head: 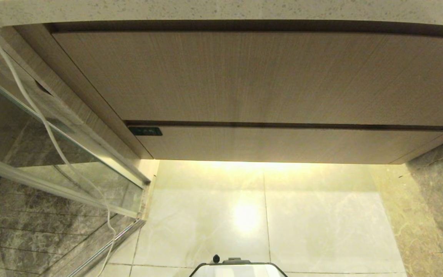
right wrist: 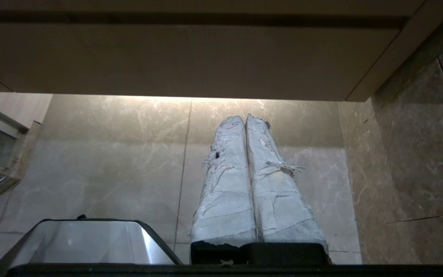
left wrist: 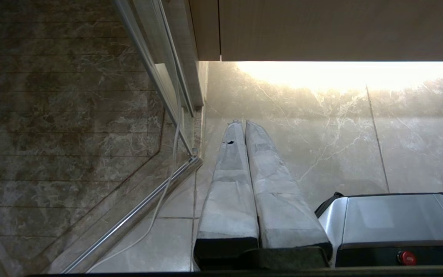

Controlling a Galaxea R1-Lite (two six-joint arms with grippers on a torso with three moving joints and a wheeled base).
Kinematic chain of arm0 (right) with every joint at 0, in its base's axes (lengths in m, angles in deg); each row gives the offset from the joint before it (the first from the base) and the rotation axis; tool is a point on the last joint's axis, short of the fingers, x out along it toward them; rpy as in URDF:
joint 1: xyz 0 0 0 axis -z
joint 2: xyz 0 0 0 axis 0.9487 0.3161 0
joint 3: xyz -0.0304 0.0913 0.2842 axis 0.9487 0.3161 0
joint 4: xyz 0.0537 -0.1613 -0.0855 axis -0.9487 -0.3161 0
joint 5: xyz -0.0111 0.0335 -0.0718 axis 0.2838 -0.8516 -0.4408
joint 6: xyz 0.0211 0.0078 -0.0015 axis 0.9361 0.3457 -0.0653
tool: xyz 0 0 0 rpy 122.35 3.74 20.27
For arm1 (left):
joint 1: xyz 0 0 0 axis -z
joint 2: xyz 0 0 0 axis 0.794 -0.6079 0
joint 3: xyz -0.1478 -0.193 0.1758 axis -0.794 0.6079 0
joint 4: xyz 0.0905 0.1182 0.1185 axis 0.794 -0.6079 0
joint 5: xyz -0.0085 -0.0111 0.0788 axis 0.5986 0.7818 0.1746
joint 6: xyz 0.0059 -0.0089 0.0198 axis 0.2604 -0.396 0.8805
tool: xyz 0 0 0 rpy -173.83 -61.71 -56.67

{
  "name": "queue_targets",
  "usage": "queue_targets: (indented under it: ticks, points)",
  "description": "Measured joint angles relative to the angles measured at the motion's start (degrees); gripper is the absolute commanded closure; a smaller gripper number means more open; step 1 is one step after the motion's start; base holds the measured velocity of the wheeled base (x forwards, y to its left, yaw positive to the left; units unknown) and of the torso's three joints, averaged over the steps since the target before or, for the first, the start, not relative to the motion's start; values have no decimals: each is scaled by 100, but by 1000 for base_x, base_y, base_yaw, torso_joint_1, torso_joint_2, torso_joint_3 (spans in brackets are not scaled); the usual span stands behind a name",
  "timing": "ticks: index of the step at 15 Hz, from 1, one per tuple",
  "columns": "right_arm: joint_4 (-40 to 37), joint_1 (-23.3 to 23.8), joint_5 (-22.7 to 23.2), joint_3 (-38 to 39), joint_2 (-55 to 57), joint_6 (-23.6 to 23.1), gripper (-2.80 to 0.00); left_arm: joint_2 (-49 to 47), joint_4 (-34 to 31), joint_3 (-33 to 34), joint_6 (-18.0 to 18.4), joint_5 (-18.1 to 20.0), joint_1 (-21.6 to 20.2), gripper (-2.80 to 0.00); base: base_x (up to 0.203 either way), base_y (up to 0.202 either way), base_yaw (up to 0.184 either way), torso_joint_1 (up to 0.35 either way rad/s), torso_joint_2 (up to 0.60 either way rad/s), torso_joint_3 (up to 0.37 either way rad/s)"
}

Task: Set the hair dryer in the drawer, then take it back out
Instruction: Pull open the drawer

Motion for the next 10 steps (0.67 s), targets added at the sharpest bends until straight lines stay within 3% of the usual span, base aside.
queue_targets:
  ticks: [5,10]
  points:
    - [-1082,-27,419,-2591,2498,-20,0,0,1,0,-2,2,0,0,0,0,0,0,0,0]
    - [-1414,-610,1380,-3821,4849,18,0,0,3,0,0,0,0,0,0,0,0,0,0,0]
